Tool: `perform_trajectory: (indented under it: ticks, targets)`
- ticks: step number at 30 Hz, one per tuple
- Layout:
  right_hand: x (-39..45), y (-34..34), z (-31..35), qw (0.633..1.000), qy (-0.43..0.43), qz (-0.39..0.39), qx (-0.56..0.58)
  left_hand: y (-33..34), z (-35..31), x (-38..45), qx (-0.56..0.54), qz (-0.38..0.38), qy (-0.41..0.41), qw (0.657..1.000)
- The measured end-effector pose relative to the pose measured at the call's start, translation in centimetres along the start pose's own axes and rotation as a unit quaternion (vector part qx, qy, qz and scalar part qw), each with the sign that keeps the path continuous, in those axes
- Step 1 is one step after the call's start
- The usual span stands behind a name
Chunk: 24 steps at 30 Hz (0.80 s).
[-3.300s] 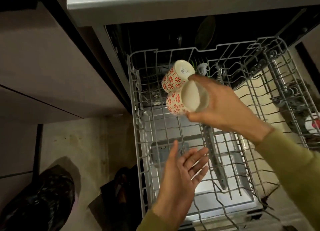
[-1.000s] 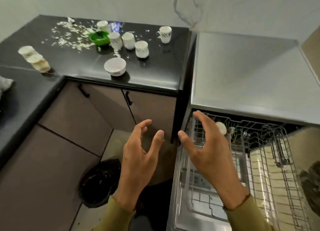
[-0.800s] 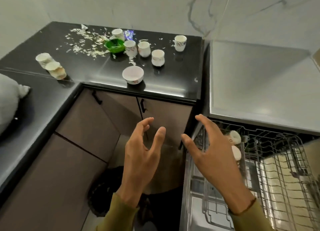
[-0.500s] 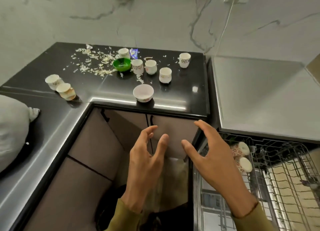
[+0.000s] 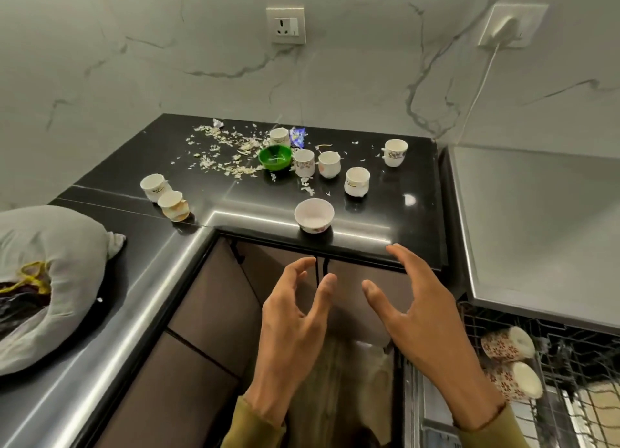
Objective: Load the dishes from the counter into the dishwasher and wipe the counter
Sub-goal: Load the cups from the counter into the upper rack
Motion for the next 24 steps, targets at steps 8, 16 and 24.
perform_trajectory:
  ticks: [8, 16, 24]
  targets:
    - [6.6, -1.0, -1.4, 0.999, -0.026, 0.026, 0.004, -1.4, 1.0, 5.7, 0.006, -0.048, -0.012, 0.999]
    - [13.0, -3.5, -3.4, 0.998, -0.039, 0.047, 0.010, -0.4, 1.7, 11.5, -0.016, -0.080, -0.051, 0.995]
    - [18.7, -3.6, -4.9, 0.995, -0.045, 0.087, 0.009, 0.6, 2.8, 16.6, -0.034, -0.092, -0.076, 0.992]
Point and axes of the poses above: each hand's wrist, its own x-axis towards the middle knuckle, its own y-axis out of the palm, z = x × y, the point moved 8 cm from there along x, towards the middle knuckle, and after that the axes turned 15 degrees about z, right-handed, at the moved point
